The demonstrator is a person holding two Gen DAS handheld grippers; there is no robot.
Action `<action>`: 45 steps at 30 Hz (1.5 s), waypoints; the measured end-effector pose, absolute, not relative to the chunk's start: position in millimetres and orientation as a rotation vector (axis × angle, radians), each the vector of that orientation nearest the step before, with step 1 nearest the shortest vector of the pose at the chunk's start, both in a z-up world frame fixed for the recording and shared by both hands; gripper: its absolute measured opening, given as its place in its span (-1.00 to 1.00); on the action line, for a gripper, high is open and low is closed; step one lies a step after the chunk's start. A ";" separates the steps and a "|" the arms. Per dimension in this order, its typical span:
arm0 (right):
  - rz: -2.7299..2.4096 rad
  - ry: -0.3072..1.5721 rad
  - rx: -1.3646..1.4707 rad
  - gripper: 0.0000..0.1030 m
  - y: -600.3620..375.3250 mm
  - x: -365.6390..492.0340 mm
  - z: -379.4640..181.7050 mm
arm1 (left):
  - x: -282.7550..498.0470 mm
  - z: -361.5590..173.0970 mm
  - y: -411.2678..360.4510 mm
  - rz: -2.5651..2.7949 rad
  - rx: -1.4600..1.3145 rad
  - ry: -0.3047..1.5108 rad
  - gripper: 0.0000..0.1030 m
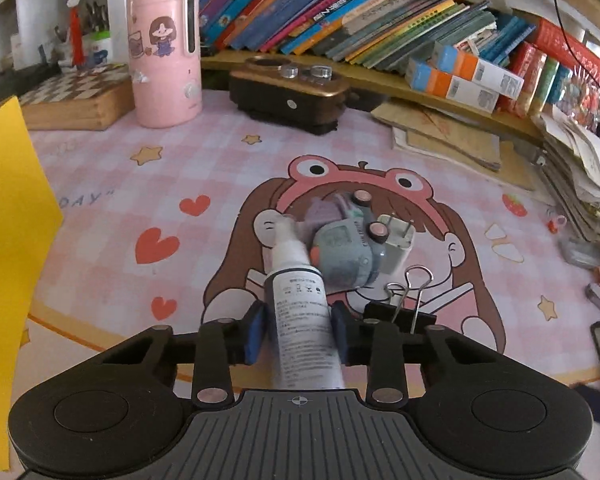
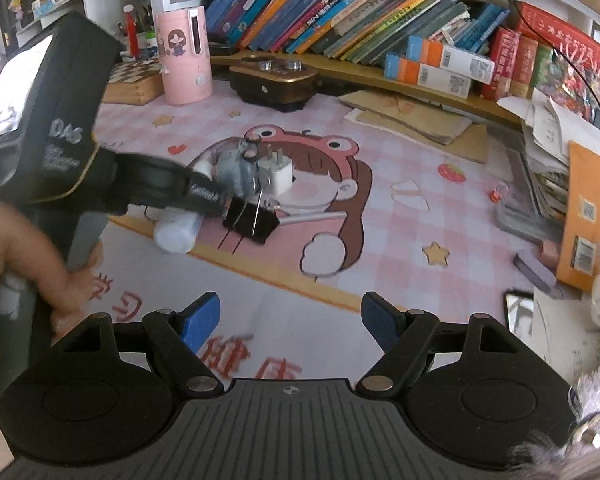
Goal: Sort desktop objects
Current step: 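Grasp white spray bottle with left tool while right tool grasps black binder clip, then carry spray bottle and binder clip with both tools over the yellow box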
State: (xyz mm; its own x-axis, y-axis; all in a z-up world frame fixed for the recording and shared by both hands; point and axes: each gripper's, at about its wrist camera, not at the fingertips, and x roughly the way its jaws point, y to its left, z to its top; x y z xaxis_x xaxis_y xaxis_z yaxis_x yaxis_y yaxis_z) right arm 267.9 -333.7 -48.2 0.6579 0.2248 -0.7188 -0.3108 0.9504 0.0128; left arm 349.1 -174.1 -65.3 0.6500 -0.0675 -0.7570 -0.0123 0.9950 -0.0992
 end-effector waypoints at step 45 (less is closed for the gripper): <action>0.324 0.640 0.011 -0.18 -315.8 282.5 -17.0 | 218.4 29.9 -103.0 -0.052 -0.324 0.728 -0.40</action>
State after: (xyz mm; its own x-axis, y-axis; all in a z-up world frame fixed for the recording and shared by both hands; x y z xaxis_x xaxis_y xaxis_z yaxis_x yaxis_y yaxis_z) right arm 282.5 -315.8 -17.0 0.7535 0.3005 -0.5848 -0.2936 0.9496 0.1096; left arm 218.4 -103.0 29.9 0.7478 -0.1584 -0.6448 -0.0649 0.9490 -0.3084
